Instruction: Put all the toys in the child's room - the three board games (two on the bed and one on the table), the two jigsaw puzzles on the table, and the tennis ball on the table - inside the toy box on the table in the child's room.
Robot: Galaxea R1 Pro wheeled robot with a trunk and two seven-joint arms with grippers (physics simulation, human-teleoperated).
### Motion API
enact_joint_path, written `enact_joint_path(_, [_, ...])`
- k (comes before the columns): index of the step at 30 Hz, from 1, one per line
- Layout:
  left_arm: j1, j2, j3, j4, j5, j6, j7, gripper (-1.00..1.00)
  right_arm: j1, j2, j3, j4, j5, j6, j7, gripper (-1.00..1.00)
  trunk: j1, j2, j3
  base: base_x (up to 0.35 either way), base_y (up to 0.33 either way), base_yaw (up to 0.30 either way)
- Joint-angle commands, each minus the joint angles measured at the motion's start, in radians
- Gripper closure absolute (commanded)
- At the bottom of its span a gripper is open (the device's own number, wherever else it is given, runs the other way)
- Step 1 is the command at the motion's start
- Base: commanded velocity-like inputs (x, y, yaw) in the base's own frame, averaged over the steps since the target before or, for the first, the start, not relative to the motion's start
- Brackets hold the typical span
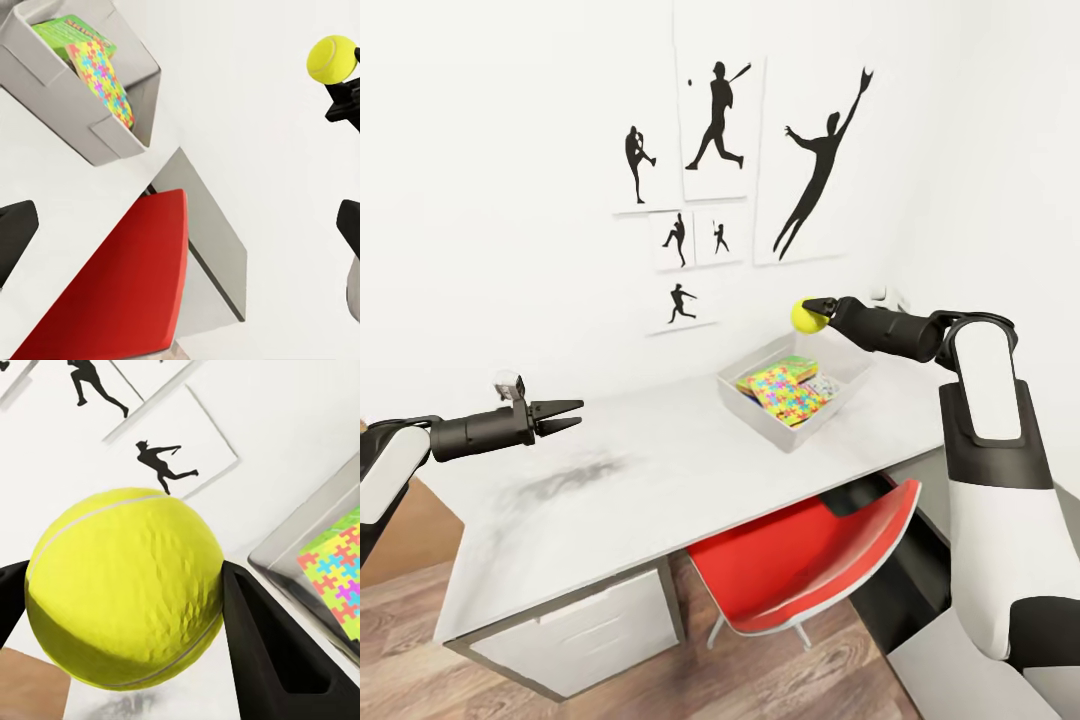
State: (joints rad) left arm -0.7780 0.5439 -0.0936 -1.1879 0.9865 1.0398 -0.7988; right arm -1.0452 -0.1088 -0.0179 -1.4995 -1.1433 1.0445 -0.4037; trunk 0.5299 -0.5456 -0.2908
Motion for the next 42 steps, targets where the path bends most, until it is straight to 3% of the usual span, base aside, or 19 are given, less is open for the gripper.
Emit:
enact_joint_path(1, [-0.001,0.001,-0.002,0.001,0.000,0.003,-0.003,-1.00,-0.001,0.000,0.000,-0.001,-0.013,0.003,-0.013,1.00,0.001,-0.001,0.000,0.135,0.000,0.070])
enact_joint_path(42, [-0.001,-0.006,-0.005,-0.038,-0.003,0.003,-0.002,-1.00,-0.001,-0.001,0.000,0.000,-0.013,0.003,-0.014,1.00,0.001,-0.001,0.067,0.090,-0.093,0.071])
